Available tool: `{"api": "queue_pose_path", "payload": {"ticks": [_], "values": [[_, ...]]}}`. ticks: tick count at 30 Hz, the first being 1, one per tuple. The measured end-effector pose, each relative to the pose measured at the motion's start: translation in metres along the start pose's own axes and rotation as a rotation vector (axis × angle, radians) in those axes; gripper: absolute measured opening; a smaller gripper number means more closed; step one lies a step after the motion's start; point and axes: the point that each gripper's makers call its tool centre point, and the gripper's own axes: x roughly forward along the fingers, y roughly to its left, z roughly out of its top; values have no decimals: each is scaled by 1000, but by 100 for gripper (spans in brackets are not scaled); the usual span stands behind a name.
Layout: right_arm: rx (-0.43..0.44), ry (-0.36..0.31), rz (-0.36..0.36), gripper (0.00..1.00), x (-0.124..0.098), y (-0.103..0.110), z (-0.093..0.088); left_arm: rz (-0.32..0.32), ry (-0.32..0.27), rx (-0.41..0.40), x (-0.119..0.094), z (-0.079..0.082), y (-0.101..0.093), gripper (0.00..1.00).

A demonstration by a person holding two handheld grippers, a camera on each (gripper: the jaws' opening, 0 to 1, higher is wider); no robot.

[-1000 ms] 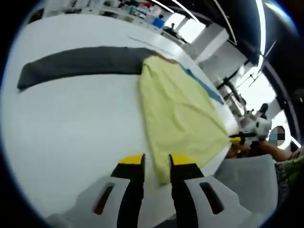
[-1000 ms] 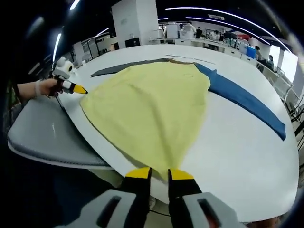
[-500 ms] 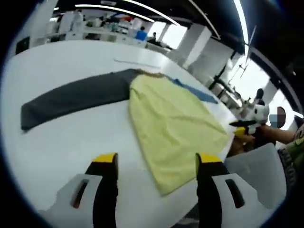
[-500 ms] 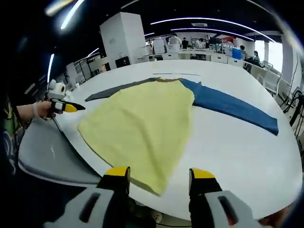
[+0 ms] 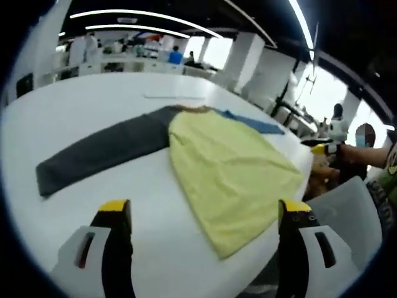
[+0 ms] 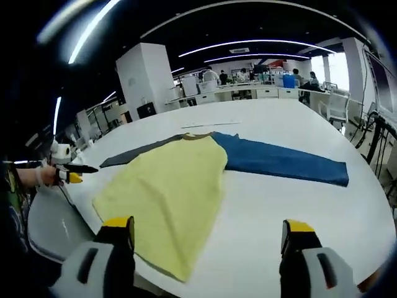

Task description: Fold the garment on the visible template until the final outline fits inside the template.

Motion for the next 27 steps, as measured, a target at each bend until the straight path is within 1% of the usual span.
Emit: {"api": "queue_pose_path", "payload": {"ticks": [4, 7, 11, 14, 16, 17, 18, 22, 24, 27], "values": [[7, -5, -18, 99, 1, -11, 5, -2, 4, 1, -1, 1, -1, 94], [12, -9, -60, 98, 0, -26, 9, -2, 5, 1, -2, 3, -2, 92], [50, -38, -117, 93, -4, -51, 21, -5, 6, -4, -2, 5, -4, 92], [55, -33, -136, 91, -5, -65, 26, -5, 5, -13, -3, 7, -2, 92], [61, -41, -164, 91, -6, -79, 31, -2, 4, -7, -5, 9, -1, 92], [76, -48, -176, 91, -6, -89, 33, 4, 4, -7, -6, 10, 0, 92], [96, -49, -190, 91, -6, -96, 33, 7, -1, -5, -6, 12, 1, 92], [108, -46, -222, 88, -3, -117, 39, 20, -4, -12, -9, 15, 4, 91], [122, -31, -238, 87, 0, -128, 38, 24, -4, -22, -9, 16, 5, 90], [144, -41, -267, 84, 1, -143, 43, 36, -3, -27, -9, 15, 6, 90]]}}
